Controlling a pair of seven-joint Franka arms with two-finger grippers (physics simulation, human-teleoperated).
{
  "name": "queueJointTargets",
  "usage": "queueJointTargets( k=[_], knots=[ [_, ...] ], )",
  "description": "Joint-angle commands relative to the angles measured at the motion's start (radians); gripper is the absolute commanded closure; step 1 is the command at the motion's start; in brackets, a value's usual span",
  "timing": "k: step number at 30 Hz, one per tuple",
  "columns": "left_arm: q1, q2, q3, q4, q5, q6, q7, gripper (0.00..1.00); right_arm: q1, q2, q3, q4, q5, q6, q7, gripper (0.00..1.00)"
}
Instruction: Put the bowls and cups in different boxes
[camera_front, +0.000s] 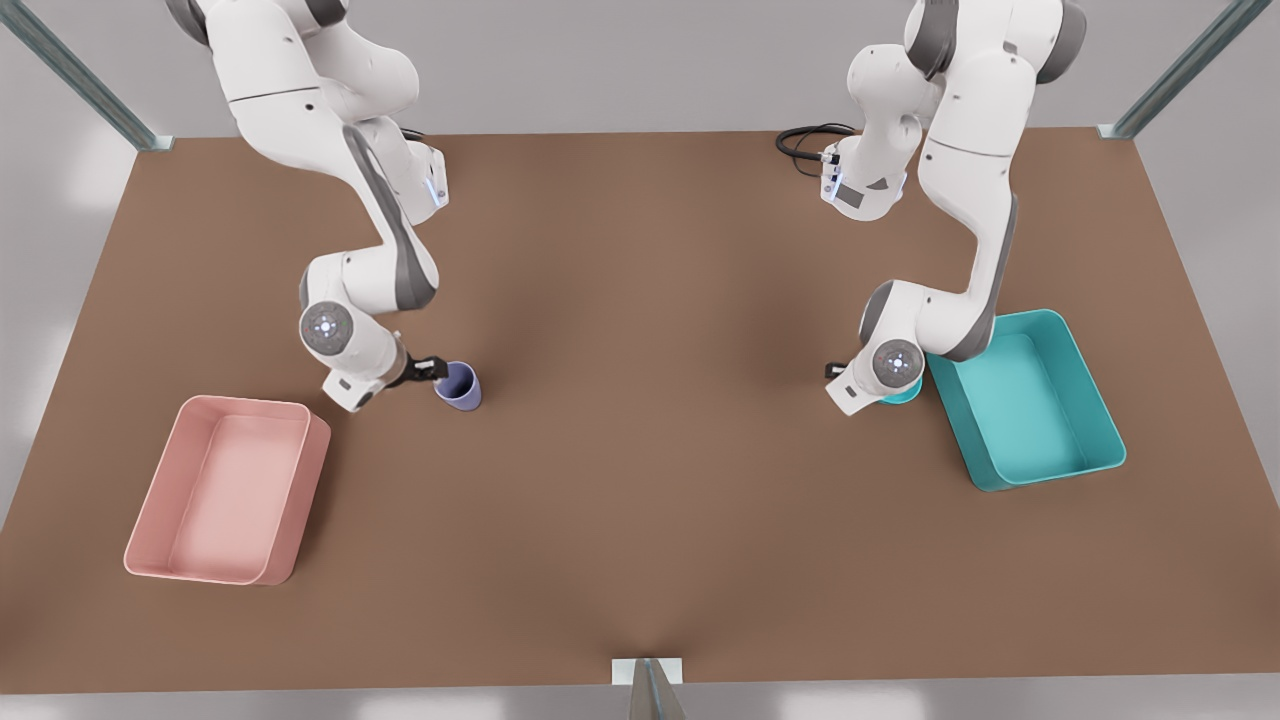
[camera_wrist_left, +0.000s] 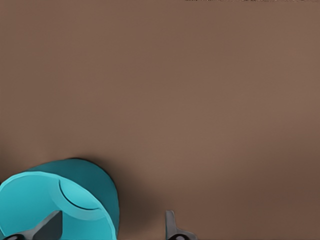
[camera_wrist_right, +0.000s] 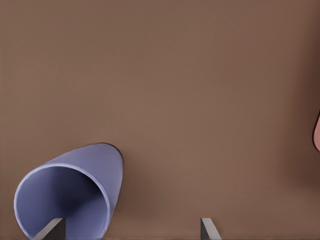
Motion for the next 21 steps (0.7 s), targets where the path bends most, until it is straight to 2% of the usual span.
queueJointTargets(
  k=[1, 8, 9, 10, 11, 15, 19, 20, 21],
  knots=[
    [0.001, 0.007, 0.001, 0.000, 0.003, 0.031, -0.150, 0.00, 0.006, -0.006, 0.000, -0.023, 0.007, 0.078, 0.135, 0.00],
    [0.012, 0.031, 0.007, -0.029, 0.010, 0.039, -0.151, 0.00, 0.035, 0.033, 0.001, -0.059, 0.007, 0.130, 0.140, 0.00],
    [0.012, 0.033, 0.007, -0.029, 0.010, 0.050, -0.151, 0.28, 0.033, 0.043, 0.001, -0.060, 0.007, 0.141, 0.140, 0.00],
    [0.012, 0.034, 0.007, -0.028, 0.011, 0.053, -0.151, 0.51, 0.030, 0.047, 0.001, -0.065, 0.007, 0.145, 0.140, 0.00],
    [0.012, 0.037, 0.007, -0.023, 0.011, 0.059, -0.151, 0.64, 0.027, 0.050, 0.001, -0.074, 0.007, 0.162, 0.140, 0.00],
    [0.006, 0.039, 0.007, 0.001, 0.011, 0.076, -0.150, 0.77, 0.030, 0.077, 0.001, -0.072, 0.007, 0.183, 0.140, 0.00],
    [-0.002, 0.024, 0.007, 0.012, 0.011, 0.068, -0.150, 0.79, 0.040, 0.100, 0.003, -0.069, 0.006, 0.203, 0.140, 0.01],
    [-0.002, 0.008, 0.007, 0.015, 0.011, 0.065, -0.148, 0.79, 0.040, 0.102, 0.001, -0.069, 0.006, 0.203, 0.140, 0.11],
    [-0.002, -0.038, 0.007, 0.037, 0.013, -0.005, -0.144, 0.79, 0.040, 0.102, 0.003, -0.069, 0.006, 0.203, 0.138, 0.30]
  ],
)
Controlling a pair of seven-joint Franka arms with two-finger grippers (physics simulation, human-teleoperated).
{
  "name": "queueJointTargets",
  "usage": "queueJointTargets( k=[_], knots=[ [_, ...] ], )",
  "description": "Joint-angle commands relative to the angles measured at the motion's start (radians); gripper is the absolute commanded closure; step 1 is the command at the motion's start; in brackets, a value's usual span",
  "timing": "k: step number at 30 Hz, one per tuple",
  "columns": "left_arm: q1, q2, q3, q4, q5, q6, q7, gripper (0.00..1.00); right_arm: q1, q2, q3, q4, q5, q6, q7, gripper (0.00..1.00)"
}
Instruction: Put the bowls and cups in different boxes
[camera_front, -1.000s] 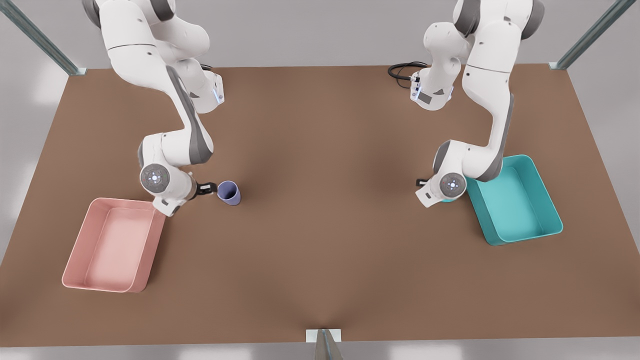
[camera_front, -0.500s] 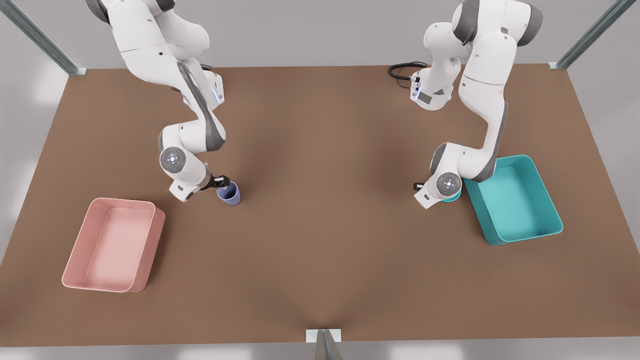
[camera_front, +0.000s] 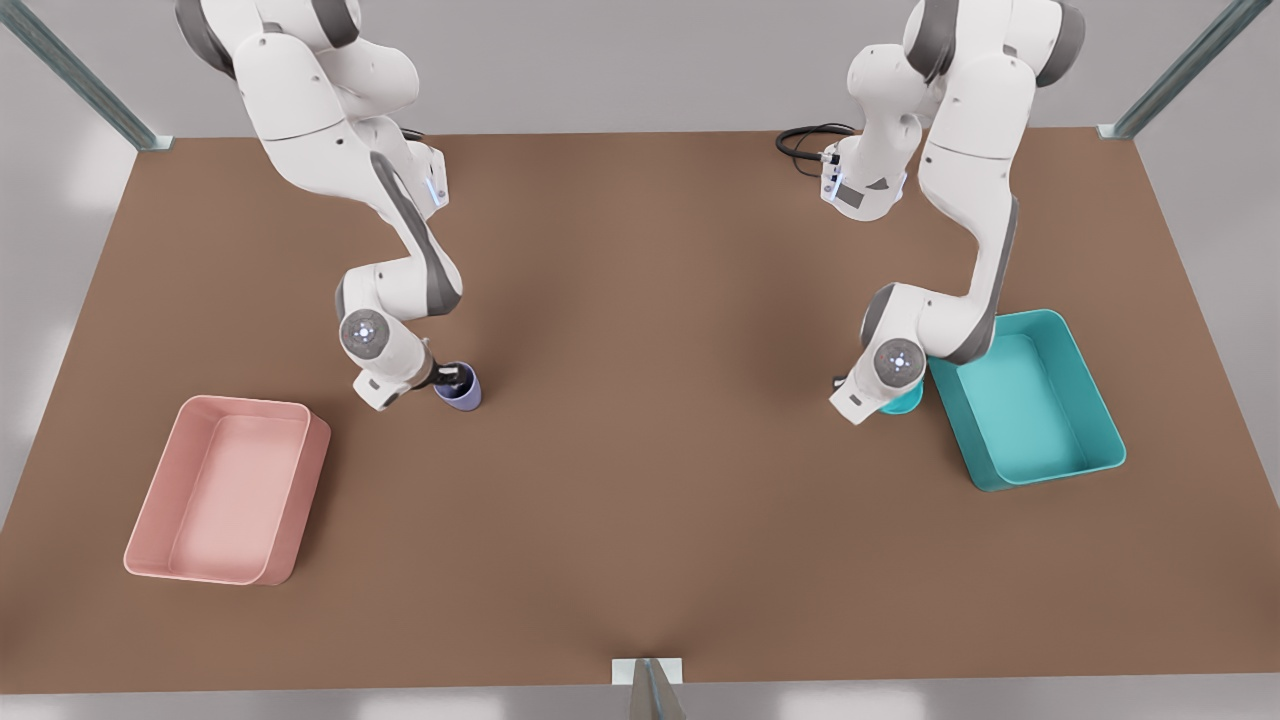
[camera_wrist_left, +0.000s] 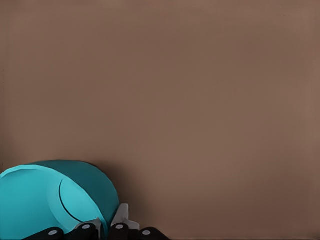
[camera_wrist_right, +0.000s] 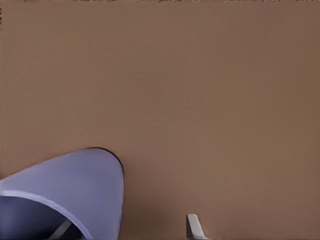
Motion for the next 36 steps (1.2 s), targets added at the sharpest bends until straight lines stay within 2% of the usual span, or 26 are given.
queueJointTargets(
  k=[1, 2, 3, 5, 8, 11, 15, 18, 21, 22, 23, 24, 25, 26, 27, 28, 29, 30, 31, 36],
  knots=[
    [0.014, -0.070, 0.000, 0.086, -0.008, -0.212, -0.017, 0.79, 0.000, 0.012, 0.000, 0.003, 0.001, 0.024, 0.038, 0.47],
    [0.045, -0.104, 0.000, 0.216, -0.008, -0.384, -0.017, 0.79, 0.006, 0.014, 0.000, 0.006, -0.001, 0.029, 0.038, 0.59],
    [0.077, -0.105, 0.000, 0.339, -0.007, -0.516, -0.013, 0.79, 0.023, 0.017, 0.000, 0.009, 0.001, 0.030, 0.038, 0.65],
    [0.170, -0.104, 0.003, 0.380, -0.010, -0.544, 0.009, 0.79, 0.039, 0.018, 0.000, 0.012, 0.001, 0.035, 0.038, 0.79],
    [0.229, -0.091, 0.109, 0.356, -0.011, -0.490, 0.133, 0.79, 0.039, 0.017, 0.000, 0.020, 0.001, 0.034, 0.038, 0.79],
    [0.235, -0.050, 0.143, 0.209, -0.011, -0.279, 0.145, 0.79, 0.019, -0.069, -0.003, 0.047, 0.004, 0.000, 0.029, 0.79],
    [0.289, 0.024, 0.164, 0.147, -0.013, -0.084, 0.201, 0.79, -0.124, -0.083, -0.009, 0.296, 0.004, -0.265, -0.136, 0.79],
    [0.295, 0.053, 0.164, 0.147, -0.016, -0.055, 0.201, 0.79, -0.276, -0.062, -0.010, 0.397, 0.001, -0.324, -0.319, 0.79],
    [0.309, 0.110, 0.164, 0.147, -0.017, -0.004, 0.201, 0.79, -0.409, 0.036, -0.015, 0.544, -0.012, -0.397, -0.445, 0.79],
    [0.309, 0.114, 0.164, 0.149, -0.017, -0.004, 0.202, 0.37, -0.442, 0.089, -0.015, 0.601, -0.013, -0.399, -0.489, 0.79],
    [0.309, 0.114, 0.164, 0.150, -0.016, -0.006, 0.204, 0.10, -0.457, 0.119, -0.015, 0.635, -0.015, -0.399, -0.515, 0.79],
    [0.309, 0.111, 0.160, 0.156, -0.016, -0.009, 0.208, 0.00, -0.474, 0.165, -0.017, 0.687, -0.015, -0.397, -0.546, 0.79],
    [0.306, 0.079, 0.160, 0.167, -0.016, -0.050, 0.208, 0.00, -0.477, 0.207, -0.032, 0.719, -0.013, -0.397, -0.572, 0.79],
    [0.295, -0.013, 0.157, 0.195, -0.016, -0.199, 0.210, 0.00, -0.495, 0.239, -0.037, 0.741, -0.007, -0.397, -0.597, 0.79],
    [0.264, -0.122, 0.157, 0.277, -0.017, -0.452, 0.210, 0.00, -0.524, 0.277, -0.037, 0.765, -0.006, -0.394, -0.632, 0.79],
    [0.247, -0.200, 0.118, 0.423, -0.057, -0.725, 0.208, 0.00, -0.546, 0.308, -0.037, 0.777, -0.002, -0.385, -0.656, 0.79],
    [0.249, -0.217, 0.066, 0.524, -0.094, -0.873, 0.204, 0.00, -0.546, 0.320, -0.037, 0.777, -0.002, -0.384, -0.661, 0.79],
    [0.249, -0.200, -0.023, 0.679, -0.114, -0.951, 0.202, 0.00, -0.546, 0.343, -0.037, 0.785, -0.006, -0.382, -0.660, 0.79],
    [0.252, -0.185, -0.034, 0.713, -0.146, -0.951, 0.204, 0.00, -0.546, 0.365, -0.037, 0.793, -0.005, -0.373, -0.660, 0.79],
    [0.261, -0.185, -0.043, 0.704, -0.195, -0.949, 0.207, 0.00, -0.560, 0.437, -0.037, 0.791, 0.002, -0.301, -0.656, 0.79]
  ],
)
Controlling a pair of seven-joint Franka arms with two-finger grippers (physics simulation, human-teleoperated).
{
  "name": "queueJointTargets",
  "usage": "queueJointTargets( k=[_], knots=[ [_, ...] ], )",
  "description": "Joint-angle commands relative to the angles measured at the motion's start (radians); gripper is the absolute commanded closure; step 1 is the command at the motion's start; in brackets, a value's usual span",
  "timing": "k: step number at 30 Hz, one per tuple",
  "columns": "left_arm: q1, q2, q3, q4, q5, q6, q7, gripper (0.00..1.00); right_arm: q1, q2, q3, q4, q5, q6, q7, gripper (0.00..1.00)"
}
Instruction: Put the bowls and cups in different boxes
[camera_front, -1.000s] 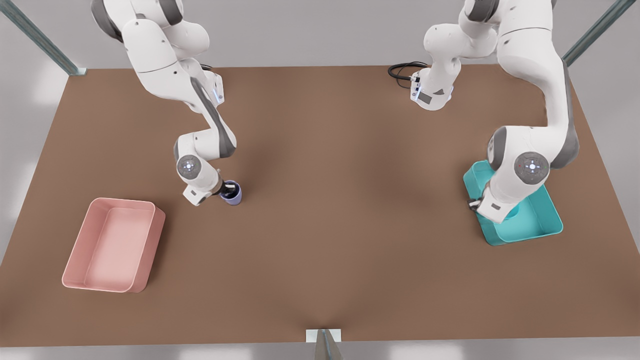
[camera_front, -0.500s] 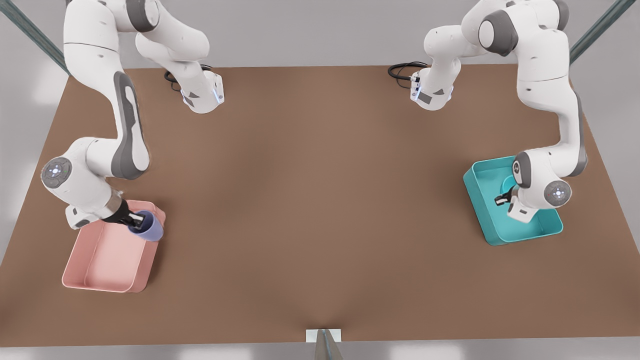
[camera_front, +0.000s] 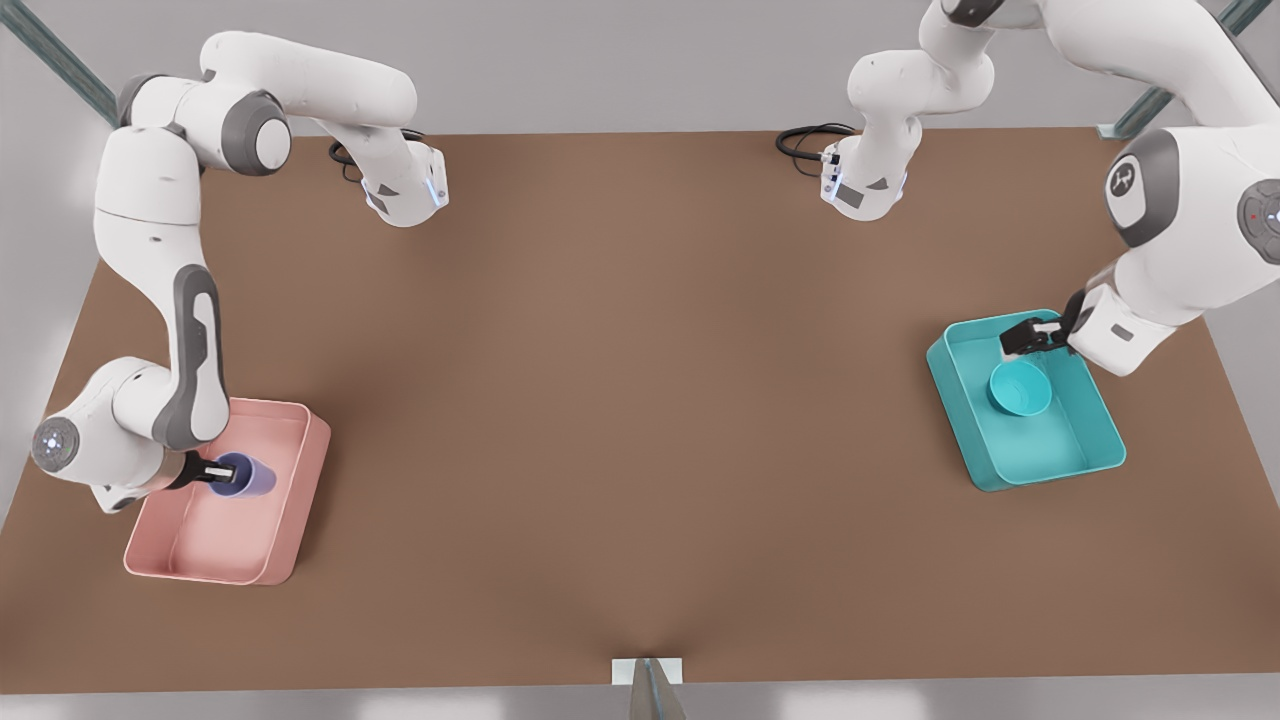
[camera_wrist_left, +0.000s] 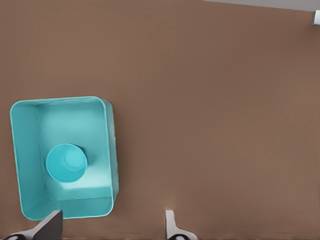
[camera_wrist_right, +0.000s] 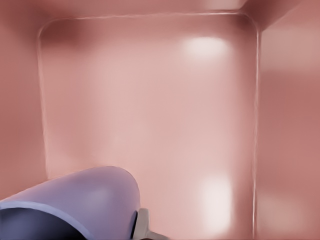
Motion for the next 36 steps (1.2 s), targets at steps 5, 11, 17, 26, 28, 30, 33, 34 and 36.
queueJointTargets(
  k=[5, 11, 17, 26, 28, 30, 33, 34, 36],
  knots=[
    [0.003, 0.010, -0.064, 0.000, -0.018, -0.176, 0.014, 0.00, -0.001, 0.018, 0.004, -0.001, 0.001, 0.046, -0.235, 0.11],
    [0.021, 0.010, -0.076, -0.008, -0.057, -0.203, 0.025, 0.00, 0.001, 0.010, 0.009, -0.004, -0.001, 0.027, -0.238, 0.00],
    [0.021, 0.014, -0.078, -0.008, -0.057, -0.185, 0.023, 0.00, 0.005, -0.048, 0.015, -0.001, -0.003, -0.055, -0.240, 0.00],
    [0.052, 0.011, -0.078, -0.022, -0.081, -0.191, 0.033, 0.00, 0.068, -0.430, 0.044, 0.007, -0.004, -0.536, -0.062, 0.00],
    [0.059, 0.011, -0.076, -0.022, -0.080, -0.189, 0.034, 0.00, 0.085, -0.472, 0.043, 0.047, -0.001, -0.640, 0.055, 0.00],
    [0.059, 0.016, -0.076, -0.020, -0.080, -0.183, 0.033, 0.00, 0.090, -0.515, 0.043, 0.044, -0.009, -0.703, 0.070, 0.00],
    [0.081, 0.017, -0.076, -0.014, -0.075, -0.173, 0.053, 0.00, 0.105, -0.533, 0.044, 0.060, -0.012, -0.729, 0.153, 0.00],
    [0.079, 0.017, -0.076, -0.016, -0.078, -0.173, 0.053, 0.00, 0.111, -0.533, 0.044, 0.060, -0.016, -0.729, 0.152, 0.00],
    [0.081, 0.017, -0.076, -0.019, -0.078, -0.183, 0.053, 0.00, 0.111, -0.535, 0.043, 0.064, -0.019, -0.729, 0.150, 0.00]
  ],
)
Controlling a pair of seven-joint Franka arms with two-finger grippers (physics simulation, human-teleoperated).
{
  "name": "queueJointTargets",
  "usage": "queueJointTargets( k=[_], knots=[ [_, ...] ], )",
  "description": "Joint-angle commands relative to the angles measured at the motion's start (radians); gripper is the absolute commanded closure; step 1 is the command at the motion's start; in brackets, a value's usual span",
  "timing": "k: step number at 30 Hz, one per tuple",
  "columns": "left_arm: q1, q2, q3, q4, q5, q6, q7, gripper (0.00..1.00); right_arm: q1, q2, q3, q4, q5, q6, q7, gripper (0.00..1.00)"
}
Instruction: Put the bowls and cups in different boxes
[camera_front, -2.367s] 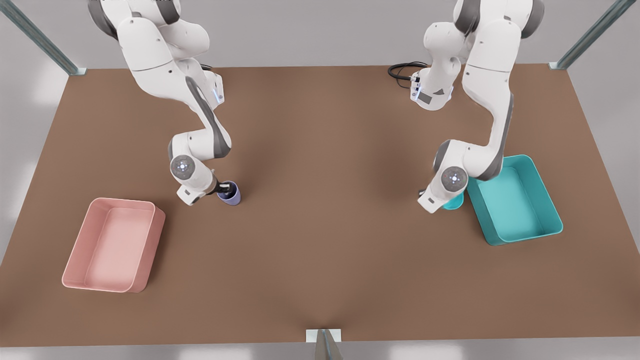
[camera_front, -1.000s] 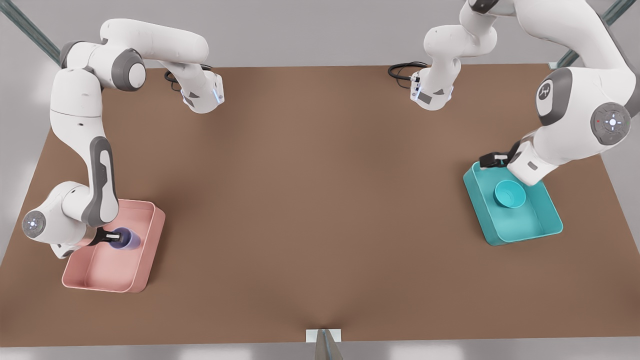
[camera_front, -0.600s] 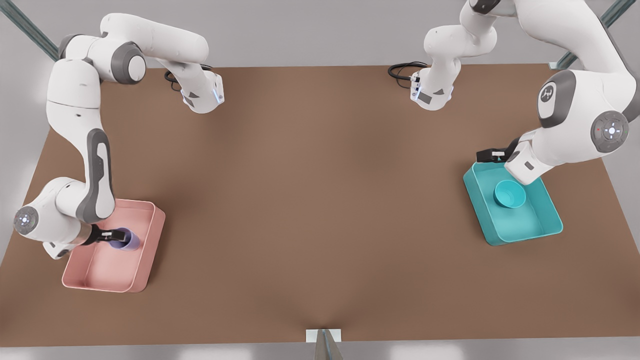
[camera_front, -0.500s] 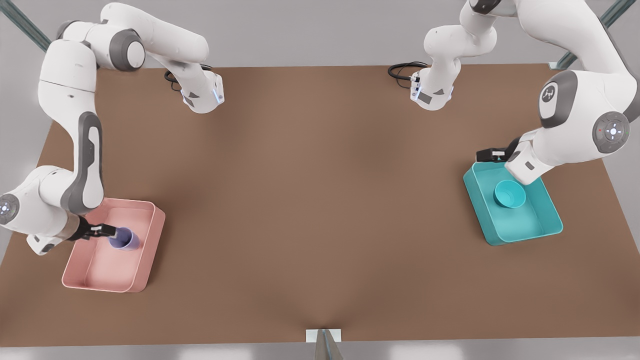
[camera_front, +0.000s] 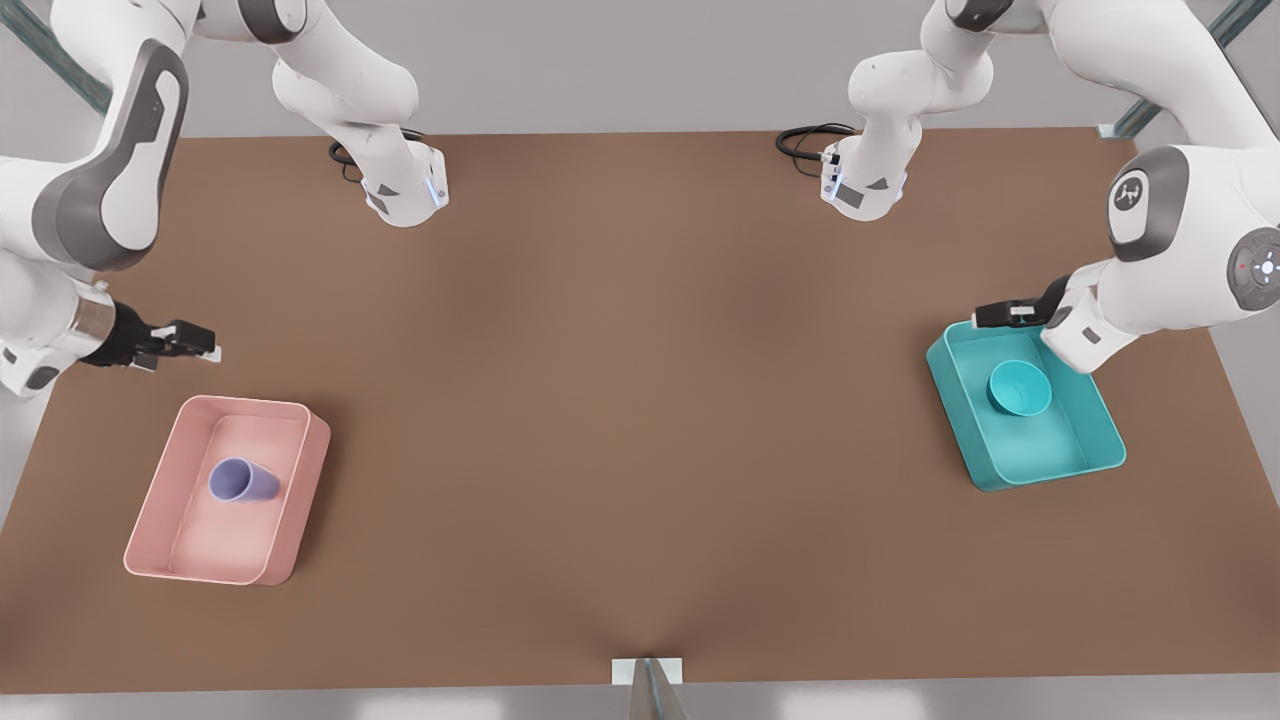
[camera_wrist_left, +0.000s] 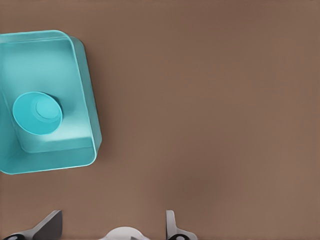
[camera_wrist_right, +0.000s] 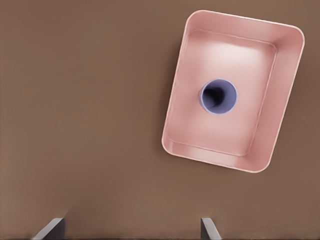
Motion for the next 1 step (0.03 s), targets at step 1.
queueJointTargets(
  k=[1],
  knots=[
    [-0.001, -0.001, 0.000, -0.001, 0.001, -0.002, 0.024, 0.00, 0.000, -0.004, -0.001, 0.002, -0.005, -0.086, 0.173, 0.00]
  ],
)
